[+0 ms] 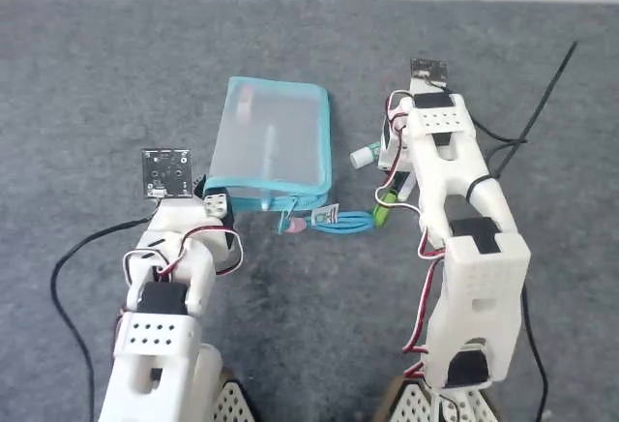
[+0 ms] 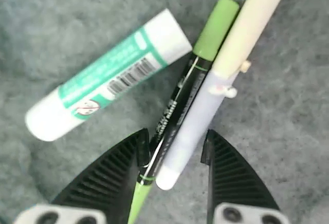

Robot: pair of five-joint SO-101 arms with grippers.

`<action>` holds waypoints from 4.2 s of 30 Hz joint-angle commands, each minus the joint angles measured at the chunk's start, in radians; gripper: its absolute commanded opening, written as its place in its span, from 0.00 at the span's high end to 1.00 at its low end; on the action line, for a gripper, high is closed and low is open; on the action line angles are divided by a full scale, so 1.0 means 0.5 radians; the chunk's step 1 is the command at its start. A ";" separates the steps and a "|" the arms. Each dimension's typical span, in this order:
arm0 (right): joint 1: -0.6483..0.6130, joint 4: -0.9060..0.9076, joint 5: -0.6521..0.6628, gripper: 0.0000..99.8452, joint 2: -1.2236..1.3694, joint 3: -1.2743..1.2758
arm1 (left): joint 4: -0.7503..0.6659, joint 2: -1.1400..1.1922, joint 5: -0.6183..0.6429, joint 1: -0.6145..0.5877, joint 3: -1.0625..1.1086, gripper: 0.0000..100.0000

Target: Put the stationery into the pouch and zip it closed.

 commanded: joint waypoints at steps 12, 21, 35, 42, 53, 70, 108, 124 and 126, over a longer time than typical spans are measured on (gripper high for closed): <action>0.241 0.032 -0.021 0.82 -0.060 -0.018 | -0.012 -0.006 0.028 0.012 -0.130 0.99; 0.272 0.161 -0.009 0.82 -0.244 -0.006 | -0.012 0.000 0.028 0.015 -0.130 0.99; 0.339 0.173 0.086 0.82 -0.167 -0.006 | -0.015 0.000 0.028 0.015 -0.130 0.99; 0.339 0.183 0.092 0.82 -0.091 -0.003 | -0.012 0.003 0.028 0.015 -0.121 0.99; 0.342 0.318 0.150 0.88 0.041 -0.006 | -0.015 -0.012 0.028 0.015 -0.103 0.99; 0.456 0.425 0.169 0.99 -0.189 0.034 | -0.021 -0.012 0.028 0.015 -0.103 0.99; -0.855 1.171 1.433 0.99 -2.656 1.178 | -0.028 0.003 0.028 0.015 -0.100 0.99; -0.885 0.990 1.102 0.99 -2.073 0.979 | -0.028 0.000 0.028 0.015 -0.100 0.99; -0.885 0.987 1.059 0.99 -1.938 0.856 | -0.028 0.000 0.028 0.015 -0.100 0.99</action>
